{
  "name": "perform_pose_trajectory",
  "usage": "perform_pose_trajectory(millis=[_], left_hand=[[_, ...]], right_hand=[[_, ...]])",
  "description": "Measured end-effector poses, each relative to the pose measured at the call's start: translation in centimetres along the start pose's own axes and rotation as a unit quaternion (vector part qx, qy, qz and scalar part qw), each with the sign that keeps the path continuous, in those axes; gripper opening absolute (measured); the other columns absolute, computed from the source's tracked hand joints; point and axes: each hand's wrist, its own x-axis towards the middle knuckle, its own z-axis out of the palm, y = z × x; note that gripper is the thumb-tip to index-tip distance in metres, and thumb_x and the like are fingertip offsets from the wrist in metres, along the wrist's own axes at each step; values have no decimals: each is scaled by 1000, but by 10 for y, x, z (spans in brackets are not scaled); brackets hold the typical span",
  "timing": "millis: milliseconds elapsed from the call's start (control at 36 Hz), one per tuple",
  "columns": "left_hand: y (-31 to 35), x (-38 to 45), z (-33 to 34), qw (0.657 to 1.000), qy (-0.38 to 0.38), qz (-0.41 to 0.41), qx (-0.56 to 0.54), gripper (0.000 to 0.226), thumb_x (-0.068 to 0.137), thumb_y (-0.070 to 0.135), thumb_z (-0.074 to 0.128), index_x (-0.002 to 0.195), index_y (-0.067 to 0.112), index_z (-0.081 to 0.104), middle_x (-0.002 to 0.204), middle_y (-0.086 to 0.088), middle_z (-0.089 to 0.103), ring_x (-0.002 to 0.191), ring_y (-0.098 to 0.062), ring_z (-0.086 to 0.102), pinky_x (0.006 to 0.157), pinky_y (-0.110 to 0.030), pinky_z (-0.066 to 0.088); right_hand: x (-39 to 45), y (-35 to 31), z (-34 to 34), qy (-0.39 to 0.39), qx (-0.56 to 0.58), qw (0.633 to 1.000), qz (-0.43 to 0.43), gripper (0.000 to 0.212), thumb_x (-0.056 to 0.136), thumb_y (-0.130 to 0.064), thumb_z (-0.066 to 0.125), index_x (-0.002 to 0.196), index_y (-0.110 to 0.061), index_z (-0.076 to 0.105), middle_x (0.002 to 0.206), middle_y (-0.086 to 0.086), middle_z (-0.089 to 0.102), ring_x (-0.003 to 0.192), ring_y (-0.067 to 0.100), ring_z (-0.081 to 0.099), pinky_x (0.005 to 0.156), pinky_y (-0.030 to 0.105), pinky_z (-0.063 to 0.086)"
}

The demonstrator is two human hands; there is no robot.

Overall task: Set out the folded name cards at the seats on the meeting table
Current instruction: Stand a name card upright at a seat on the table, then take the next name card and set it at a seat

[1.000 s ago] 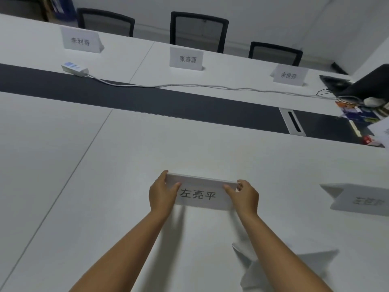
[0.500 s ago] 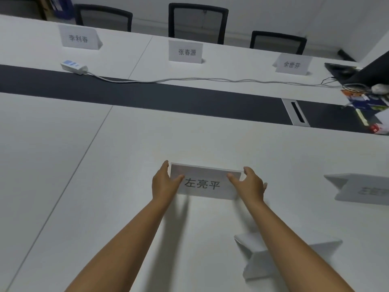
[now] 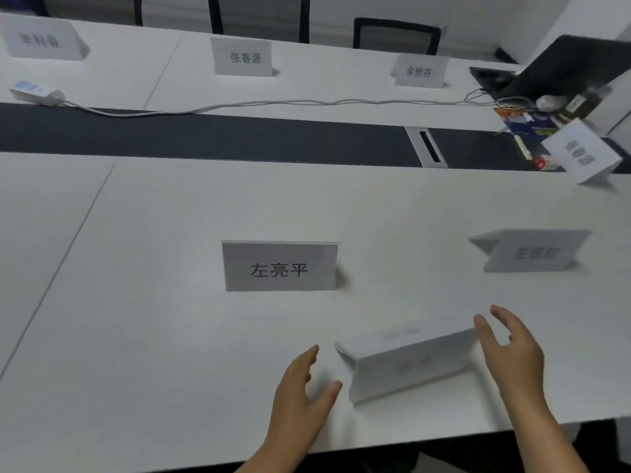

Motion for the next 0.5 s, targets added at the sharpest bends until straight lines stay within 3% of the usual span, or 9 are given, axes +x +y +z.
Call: perform_pose_trajectory(millis=[83, 194, 278, 361, 444, 500], left_hand=[[6, -2, 22, 1000, -3, -4, 9, 62, 80, 29, 62, 133, 22, 32, 116, 20, 39, 110, 1, 44, 83, -3, 35], [20, -4, 43, 1000, 4, -9, 17, 56, 85, 24, 55, 136, 22, 29, 131, 11, 44, 122, -5, 42, 99, -13, 35], [29, -9, 52, 999, 24, -11, 20, 57, 88, 22, 50, 139, 25, 23, 137, 9, 44, 120, 1, 40, 91, 3, 27], [33, -12, 61, 998, 52, -30, 26, 60, 90, 22, 47, 141, 21, 15, 141, 6, 39, 123, -1, 36, 90, 2, 23], [39, -16, 69, 996, 75, -44, 28, 61, 91, 23, 44, 141, 20, 8, 144, 3, 35, 129, -8, 34, 95, -6, 22], [42, -18, 73, 994, 85, -51, 35, 63, 92, 23, 42, 141, 18, 3, 146, 3, 30, 132, -10, 30, 96, -7, 19]], right_hand=[[3, 21, -2, -73, 47, 995, 46, 49, 86, -22, 55, 132, -13, 40, 139, 10, 45, 128, 26, 40, 105, 37, 30], [6, 27, 4, -143, 93, 984, 47, 40, 87, -17, 54, 126, -14, 47, 122, 7, 51, 125, 25, 43, 93, 28, 31], [8, 27, 4, -163, 116, 979, 43, 41, 86, -15, 55, 127, -15, 47, 123, 9, 52, 116, 21, 47, 91, 29, 34], [10, 31, 2, -179, 124, 975, 31, 46, 85, -12, 57, 129, -14, 45, 129, 14, 51, 110, 16, 46, 93, 28, 35], [12, 34, -1, -188, 113, 975, 11, 47, 84, -12, 58, 130, -13, 44, 131, 15, 51, 119, 22, 47, 95, 29, 34], [13, 35, -3, -187, 101, 977, -5, 46, 84, -11, 58, 128, -11, 47, 129, 15, 52, 113, 21, 50, 92, 28, 34]])
